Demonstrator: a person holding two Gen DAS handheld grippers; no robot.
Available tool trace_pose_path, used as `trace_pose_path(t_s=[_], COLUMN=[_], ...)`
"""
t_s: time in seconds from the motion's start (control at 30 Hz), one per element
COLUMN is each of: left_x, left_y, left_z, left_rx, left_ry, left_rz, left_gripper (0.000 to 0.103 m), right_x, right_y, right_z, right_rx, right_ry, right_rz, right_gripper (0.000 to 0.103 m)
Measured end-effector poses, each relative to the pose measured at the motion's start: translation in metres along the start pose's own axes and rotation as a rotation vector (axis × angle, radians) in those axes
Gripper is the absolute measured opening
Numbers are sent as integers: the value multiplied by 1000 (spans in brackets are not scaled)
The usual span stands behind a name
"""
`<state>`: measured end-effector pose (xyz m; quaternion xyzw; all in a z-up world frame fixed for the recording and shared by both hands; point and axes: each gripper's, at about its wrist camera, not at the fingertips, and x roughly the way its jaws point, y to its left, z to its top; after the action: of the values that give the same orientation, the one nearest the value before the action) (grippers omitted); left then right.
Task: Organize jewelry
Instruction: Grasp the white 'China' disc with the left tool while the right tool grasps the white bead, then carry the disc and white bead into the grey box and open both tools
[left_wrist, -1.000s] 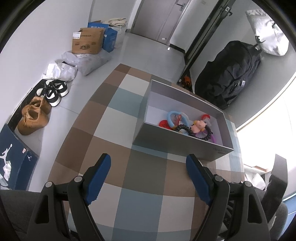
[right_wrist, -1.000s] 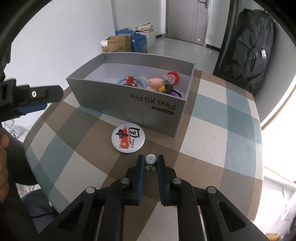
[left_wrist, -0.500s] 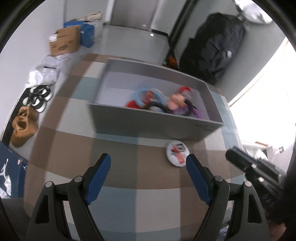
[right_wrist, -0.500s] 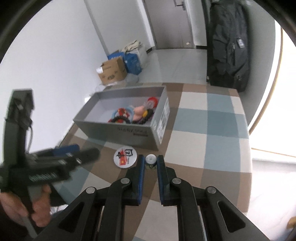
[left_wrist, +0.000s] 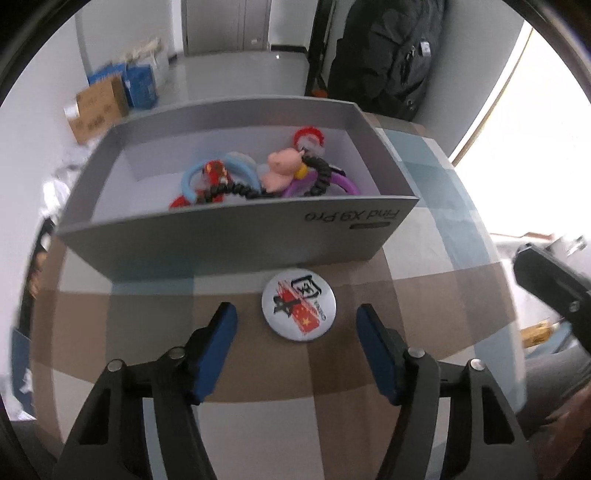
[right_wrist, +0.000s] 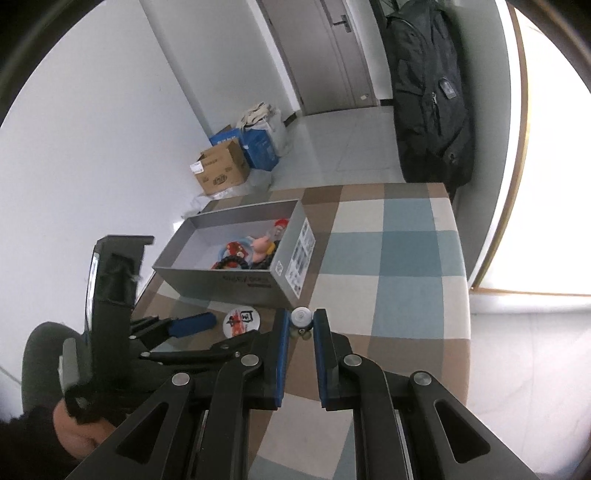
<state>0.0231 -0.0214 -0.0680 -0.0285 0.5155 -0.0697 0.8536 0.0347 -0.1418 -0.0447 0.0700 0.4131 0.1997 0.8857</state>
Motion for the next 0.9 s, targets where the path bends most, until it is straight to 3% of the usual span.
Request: trace_pose_path(t_s=[0.13, 0.27, 0.63, 0.9], left_x=[1, -3, -4, -33], left_y=[-13, -14, -21, -21], left_z=[-2, -2, 7, 18], left_rx=[80, 85, 71, 48], left_ry=[-15, -15, -1, -74], left_rz=[50, 27, -46, -120], left_gripper=[60, 37, 37, 37], right_x=[-4, -7, -5, 1], right_y=[-5, -7, -10, -9], right_z=[0, 1, 1, 2], right_rx=[20, 31, 52, 49], right_ry=[-3, -8, 1, 2], right_rz=[17, 25, 25, 2], right_gripper=[12, 12, 12, 12])
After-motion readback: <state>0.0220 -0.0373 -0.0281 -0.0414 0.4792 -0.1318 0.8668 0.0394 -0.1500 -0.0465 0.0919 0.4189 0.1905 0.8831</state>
